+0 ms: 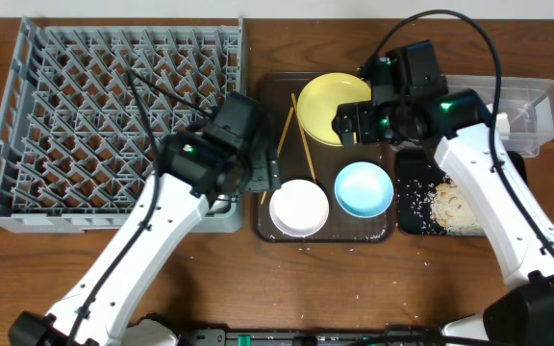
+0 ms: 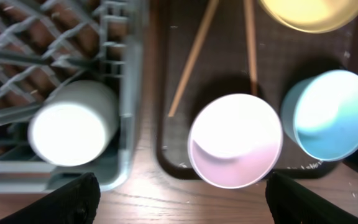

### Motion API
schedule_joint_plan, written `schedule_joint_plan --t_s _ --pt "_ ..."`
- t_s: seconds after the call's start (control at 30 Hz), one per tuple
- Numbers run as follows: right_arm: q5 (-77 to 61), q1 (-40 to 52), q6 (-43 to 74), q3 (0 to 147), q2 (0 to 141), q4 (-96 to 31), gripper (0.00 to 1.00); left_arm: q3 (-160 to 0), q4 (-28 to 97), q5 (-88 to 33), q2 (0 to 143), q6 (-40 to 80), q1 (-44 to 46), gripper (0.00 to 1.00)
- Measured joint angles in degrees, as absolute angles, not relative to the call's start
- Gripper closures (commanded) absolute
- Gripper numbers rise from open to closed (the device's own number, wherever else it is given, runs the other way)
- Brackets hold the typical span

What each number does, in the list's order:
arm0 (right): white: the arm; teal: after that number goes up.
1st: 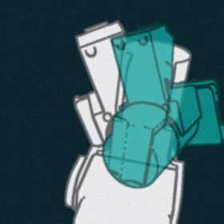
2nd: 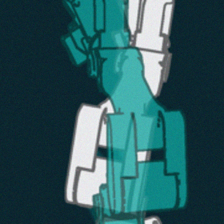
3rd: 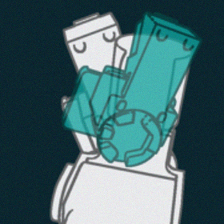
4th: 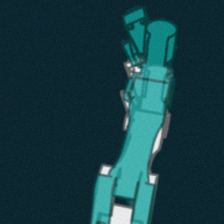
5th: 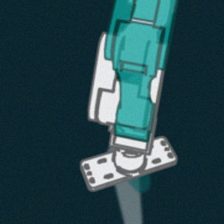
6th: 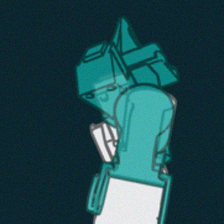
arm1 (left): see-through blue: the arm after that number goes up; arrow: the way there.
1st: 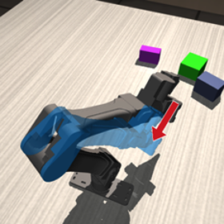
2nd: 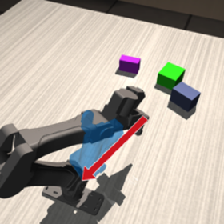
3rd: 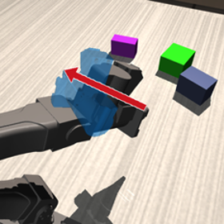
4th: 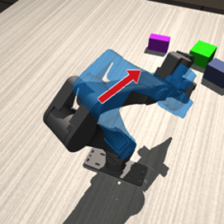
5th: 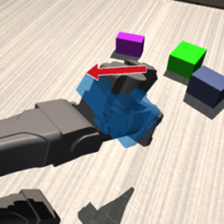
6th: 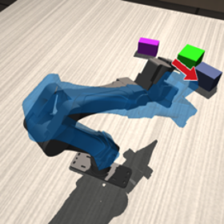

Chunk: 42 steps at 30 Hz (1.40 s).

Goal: Sort waste into correct bins and load items into the dishwasher

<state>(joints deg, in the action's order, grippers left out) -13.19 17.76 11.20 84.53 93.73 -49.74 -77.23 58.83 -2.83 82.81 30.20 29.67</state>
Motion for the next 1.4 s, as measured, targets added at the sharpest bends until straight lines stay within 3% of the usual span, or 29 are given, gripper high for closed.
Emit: schedule_joint_plan --t_s 0.37,0.6,0.9,1.1,1.33,1.4 --pt "-6.0 4.49 17.54 84.51 80.71 -53.23 0.03 -77.23 52.12 -2.81 91.07 30.35 34.15 0.14" --pt "-2.85 -3.95 19.11 84.53 76.09 -58.08 0.01 -77.23 52.95 -2.79 98.08 17.82 35.09 0.14" --pt "0.8 -4.82 19.33 84.53 77.19 -62.5 0.01 -77.23 52.07 -2.79 107.11 5.21 35.05 0.2" --pt "4.16 -4.82 19.33 84.53 77.62 -62.78 0.01 -77.23 51.94 -2.81 111.48 2.61 35.05 0.43" --pt "5.02 -4.82 19.33 84.53 77.62 -62.78 0.01 -77.23 50.94 -2.79 111.87 2.39 35.05 0.91" --pt "4.99 -4.82 19.33 84.53 77.62 -62.78 0.01 -77.23 50.94 -2.76 111.87 2.11 35.05 0.92"
